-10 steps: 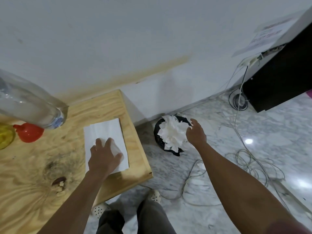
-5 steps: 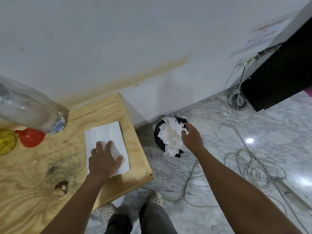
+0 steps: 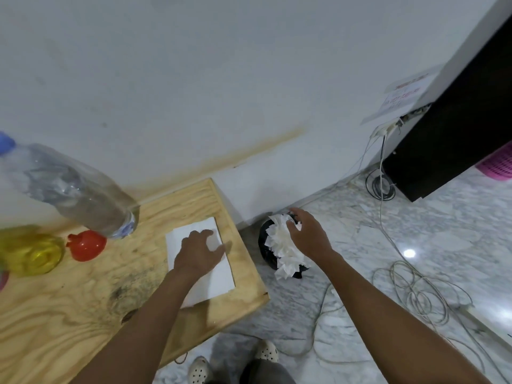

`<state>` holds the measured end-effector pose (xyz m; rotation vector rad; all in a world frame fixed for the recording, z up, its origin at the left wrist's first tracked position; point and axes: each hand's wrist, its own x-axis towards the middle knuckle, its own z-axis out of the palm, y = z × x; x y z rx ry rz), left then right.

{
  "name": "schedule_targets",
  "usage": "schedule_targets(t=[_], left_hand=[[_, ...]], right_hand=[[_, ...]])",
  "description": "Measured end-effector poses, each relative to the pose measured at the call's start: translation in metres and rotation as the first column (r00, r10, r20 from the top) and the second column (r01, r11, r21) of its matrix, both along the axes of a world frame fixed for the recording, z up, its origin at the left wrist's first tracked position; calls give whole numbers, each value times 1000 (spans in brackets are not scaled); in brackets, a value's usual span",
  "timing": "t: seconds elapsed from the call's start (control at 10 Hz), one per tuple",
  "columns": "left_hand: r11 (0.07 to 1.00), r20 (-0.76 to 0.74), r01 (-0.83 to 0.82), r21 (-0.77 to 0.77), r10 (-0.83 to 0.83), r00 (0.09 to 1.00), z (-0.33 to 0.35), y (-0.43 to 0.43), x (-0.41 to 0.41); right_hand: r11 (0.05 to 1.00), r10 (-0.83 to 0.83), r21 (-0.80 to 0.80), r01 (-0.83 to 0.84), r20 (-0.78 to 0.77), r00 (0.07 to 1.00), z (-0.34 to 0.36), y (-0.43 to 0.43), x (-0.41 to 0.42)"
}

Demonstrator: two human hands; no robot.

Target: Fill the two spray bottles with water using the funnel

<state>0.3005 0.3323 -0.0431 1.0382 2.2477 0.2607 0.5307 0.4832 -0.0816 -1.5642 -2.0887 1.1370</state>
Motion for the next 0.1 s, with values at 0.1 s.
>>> schedule_targets(t=[0.1], left_hand=[[985,211,-48,166,12,977,39,4,-15]], right_hand=[[996,78,57,-75,-59,995,39,-10,-31]])
